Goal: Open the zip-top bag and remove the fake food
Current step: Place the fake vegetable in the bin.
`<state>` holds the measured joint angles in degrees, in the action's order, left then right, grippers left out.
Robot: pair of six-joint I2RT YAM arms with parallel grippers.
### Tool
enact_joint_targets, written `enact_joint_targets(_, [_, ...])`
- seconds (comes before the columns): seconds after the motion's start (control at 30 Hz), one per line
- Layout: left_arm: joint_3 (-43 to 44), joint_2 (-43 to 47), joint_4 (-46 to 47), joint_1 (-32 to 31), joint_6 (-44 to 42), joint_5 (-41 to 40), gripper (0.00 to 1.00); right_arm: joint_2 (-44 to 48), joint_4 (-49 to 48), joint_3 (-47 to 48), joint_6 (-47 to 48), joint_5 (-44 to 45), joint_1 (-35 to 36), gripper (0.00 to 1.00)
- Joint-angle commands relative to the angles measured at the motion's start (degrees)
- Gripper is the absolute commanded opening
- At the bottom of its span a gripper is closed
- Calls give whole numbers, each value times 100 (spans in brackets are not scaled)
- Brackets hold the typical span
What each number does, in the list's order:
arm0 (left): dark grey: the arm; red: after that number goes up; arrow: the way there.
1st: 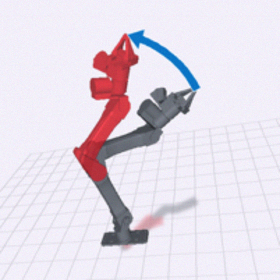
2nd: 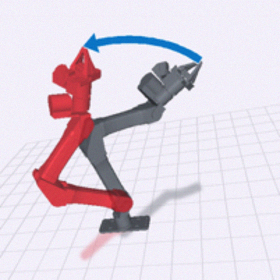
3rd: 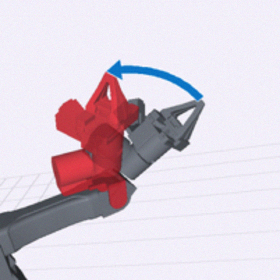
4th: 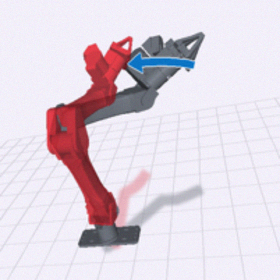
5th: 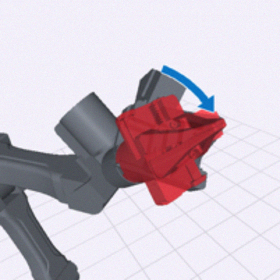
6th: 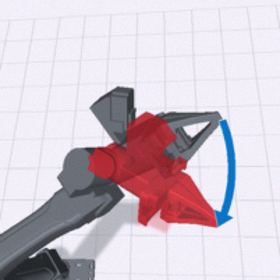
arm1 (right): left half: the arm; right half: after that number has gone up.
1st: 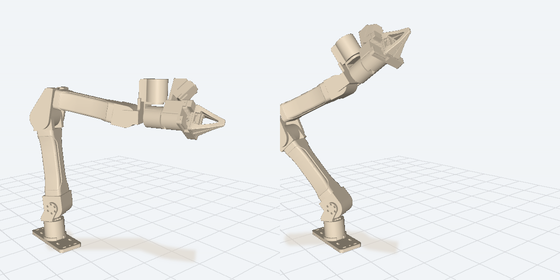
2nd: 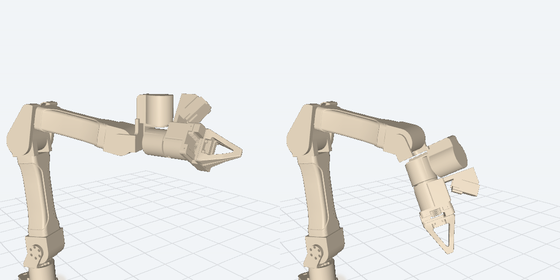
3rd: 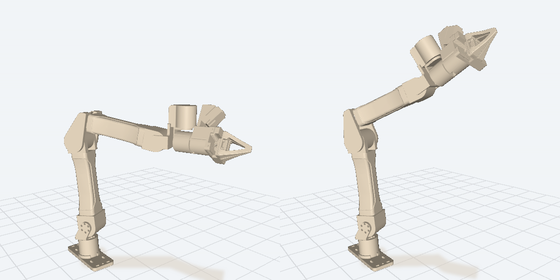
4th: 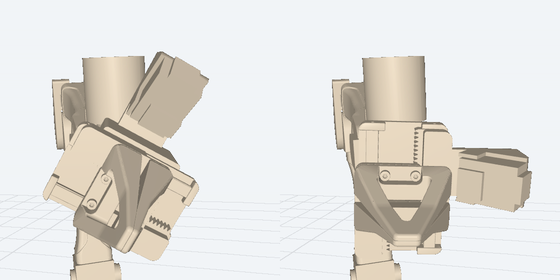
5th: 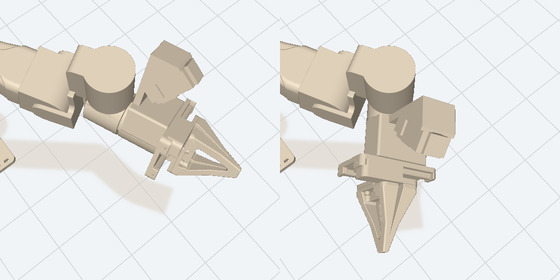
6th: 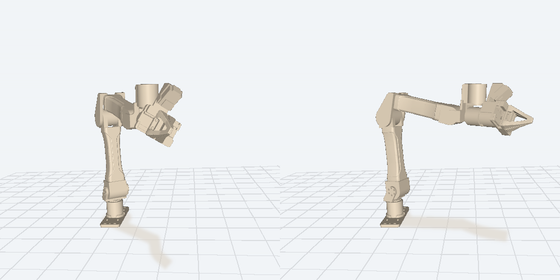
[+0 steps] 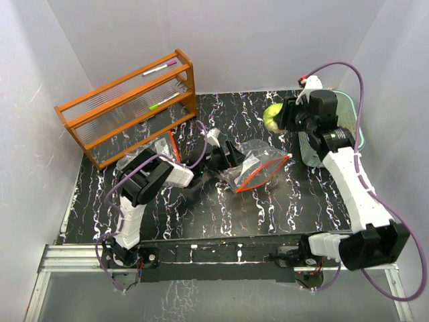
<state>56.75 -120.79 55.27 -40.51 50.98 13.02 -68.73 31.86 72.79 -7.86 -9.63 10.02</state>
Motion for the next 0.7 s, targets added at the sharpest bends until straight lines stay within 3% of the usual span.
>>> enact_joint_targets(0.0, [-144, 855, -312, 26, -373, -33, 97, -683, -763, 431, -6, 1448, -444, 8])
enact_joint_targets(0.17, [-94, 1607, -706, 34, -757, 74, 97, -1179, -1325, 360, 37, 2442, -1145, 8])
enact_joint_targets(0.43, [-258, 2366, -1106, 324, -1046, -9, 97, -1413, -1971, 217, -312, 1928, -2258, 8])
enact_joint_targets(0.67, [-431, 2574, -1307, 718, -984, 169, 97, -1595, -2110, 200, -598, 1569, -2709, 8])
